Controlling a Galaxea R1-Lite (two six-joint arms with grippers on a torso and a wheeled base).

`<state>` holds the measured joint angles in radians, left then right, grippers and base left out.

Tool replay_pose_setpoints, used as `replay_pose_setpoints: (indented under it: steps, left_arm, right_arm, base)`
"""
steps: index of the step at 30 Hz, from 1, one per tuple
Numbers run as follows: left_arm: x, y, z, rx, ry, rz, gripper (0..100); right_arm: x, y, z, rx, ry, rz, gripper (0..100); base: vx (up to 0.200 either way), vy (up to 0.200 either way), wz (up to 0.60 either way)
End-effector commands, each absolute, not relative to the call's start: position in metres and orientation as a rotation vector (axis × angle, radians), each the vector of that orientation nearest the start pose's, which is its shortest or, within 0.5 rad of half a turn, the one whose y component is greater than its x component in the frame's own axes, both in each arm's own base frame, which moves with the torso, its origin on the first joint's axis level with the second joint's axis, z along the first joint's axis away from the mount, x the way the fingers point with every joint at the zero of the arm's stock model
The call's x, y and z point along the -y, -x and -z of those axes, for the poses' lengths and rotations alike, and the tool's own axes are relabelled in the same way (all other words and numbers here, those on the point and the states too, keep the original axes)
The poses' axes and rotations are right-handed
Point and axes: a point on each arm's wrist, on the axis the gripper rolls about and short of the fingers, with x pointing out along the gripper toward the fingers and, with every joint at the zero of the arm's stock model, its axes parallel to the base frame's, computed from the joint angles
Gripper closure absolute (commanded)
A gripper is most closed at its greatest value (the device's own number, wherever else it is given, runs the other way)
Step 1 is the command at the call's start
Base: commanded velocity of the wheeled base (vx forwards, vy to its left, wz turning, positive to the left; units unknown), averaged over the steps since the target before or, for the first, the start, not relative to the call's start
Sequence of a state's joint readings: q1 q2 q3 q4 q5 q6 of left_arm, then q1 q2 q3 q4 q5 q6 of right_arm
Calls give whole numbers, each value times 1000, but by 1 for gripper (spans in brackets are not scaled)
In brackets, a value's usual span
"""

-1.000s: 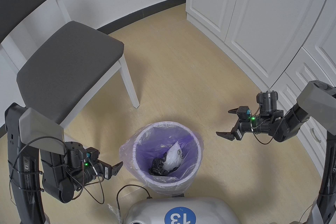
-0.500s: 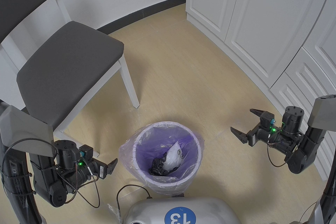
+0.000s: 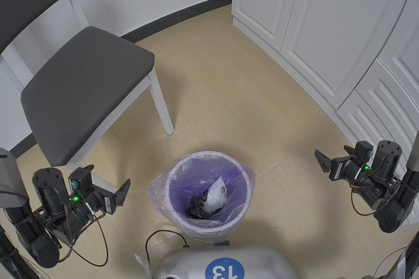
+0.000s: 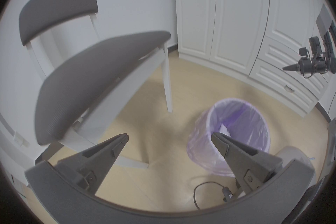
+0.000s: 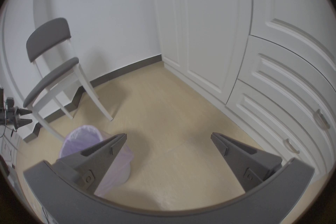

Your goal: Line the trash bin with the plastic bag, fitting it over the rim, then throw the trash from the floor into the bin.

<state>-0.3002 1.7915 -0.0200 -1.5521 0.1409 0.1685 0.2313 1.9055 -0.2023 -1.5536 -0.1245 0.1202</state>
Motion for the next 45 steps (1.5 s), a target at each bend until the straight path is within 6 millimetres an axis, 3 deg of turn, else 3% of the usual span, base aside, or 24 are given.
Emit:
replay_pose_setpoints:
  steps: [1,2,3,7,12,16,18,20,23,25,26,28,29,31,33,34,41,45]
  left_arm:
    - [54,-179,-112,-59,-189,153,0]
    - [54,-179,-112,-59,-189,153,0]
    - [51,-176,-120,-16,-180,139,0]
    - [51,-176,-147,124,-159,126,0]
    - [44,-170,-182,197,-196,89,0]
    - [38,-146,-218,205,-192,98,0]
    - [28,-121,-242,184,-185,86,0]
    - [25,-114,-247,179,-182,73,0]
    - [13,-78,-262,183,-146,76,0]
    - [11,-69,-264,187,-135,85,0]
    - [9,-57,-264,187,-116,80,0]
    - [5,-43,-265,209,-105,66,0]
    - [5,-42,-265,212,-105,64,0]
    - [3,-30,-269,255,-91,56,0]
    - [2,-28,-270,265,-81,53,0]
    - [1,-20,-275,296,-61,46,0]
    - [-3,5,-285,334,-47,51,0]
    - [-8,34,-282,373,-53,41,0]
  right_arm:
    - [-54,-231,-114,-30,-138,-81,0]
    - [-54,-231,-114,-30,-138,-81,0]
    - [-52,-231,-137,74,-147,-91,0]
    - [-55,-240,-187,297,-142,-112,0]
    - [-56,-246,-233,436,-35,-100,0]
    - [-55,-228,-259,465,-7,-106,0]
    - [-51,-205,-278,470,-1,-111,0]
    - [-49,-197,-283,467,1,-111,0]
    - [-39,-156,-305,467,4,-127,0]
    - [-35,-144,-309,469,6,-129,0]
    - [-29,-122,-313,479,-2,-127,0]
    - [-22,-97,-315,498,-12,-127,0]
    - [-21,-94,-315,501,-12,-125,0]
    - [-14,-67,-317,531,-15,-114,0]
    - [-12,-58,-317,542,-16,-108,0]
    - [-6,-40,-317,571,-13,-84,0]
    - [2,1,-305,603,-45,-57,0]
    - [5,25,-289,632,-51,-33,0]
  base:
    - [0,0,0]
    - [0,0,0]
    - [0,0,0]
    - [0,0,0]
    - [0,0,0]
    - [0,0,0]
    - [0,0,0]
    - [0,0,0]
    - [0,0,0]
    - [0,0,0]
    - [0,0,0]
    - [0,0,0]
    - [0,0,0]
    - [0,0,0]
    - [0,0,0]
    - [0,0,0]
    - [0,0,0]
    - [0,0,0]
